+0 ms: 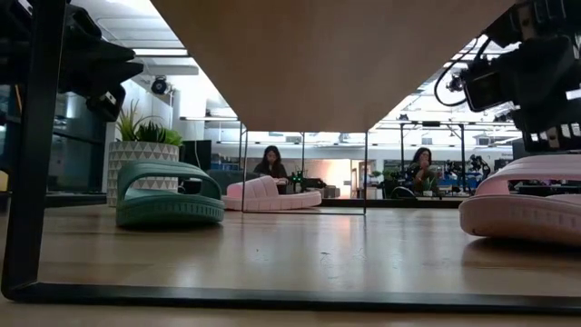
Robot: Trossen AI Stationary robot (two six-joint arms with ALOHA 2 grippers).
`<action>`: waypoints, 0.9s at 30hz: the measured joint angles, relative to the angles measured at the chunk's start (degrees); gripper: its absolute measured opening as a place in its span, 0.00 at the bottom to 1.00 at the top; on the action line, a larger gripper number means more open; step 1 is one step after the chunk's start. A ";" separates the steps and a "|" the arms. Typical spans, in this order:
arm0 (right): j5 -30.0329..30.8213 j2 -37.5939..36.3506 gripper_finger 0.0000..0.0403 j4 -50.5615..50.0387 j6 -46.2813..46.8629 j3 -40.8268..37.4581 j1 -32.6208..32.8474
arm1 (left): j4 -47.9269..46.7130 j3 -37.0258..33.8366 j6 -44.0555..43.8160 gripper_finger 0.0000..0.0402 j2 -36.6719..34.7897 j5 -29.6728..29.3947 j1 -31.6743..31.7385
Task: Pick and place slides into the shelf
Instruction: Put the bottom pink slides on the shelf
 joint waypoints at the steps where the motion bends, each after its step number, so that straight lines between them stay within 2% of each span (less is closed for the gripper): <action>1: 0.66 0.00 0.35 0.68 1.18 -0.49 0.68 | 0.00 0.00 0.00 0.21 0.01 0.01 0.00; 13: 10.75 0.97 0.37 1.82 7.88 -1.23 10.08 | -0.03 0.00 0.00 0.21 0.01 0.00 0.00; 20: 10.43 6.92 0.37 7.41 8.87 -1.23 13.38 | -0.20 0.01 0.00 0.21 0.00 0.02 -0.01; 27: 11.07 12.37 0.37 9.78 8.04 -1.23 13.56 | -0.20 0.00 -0.95 0.21 0.00 0.02 0.00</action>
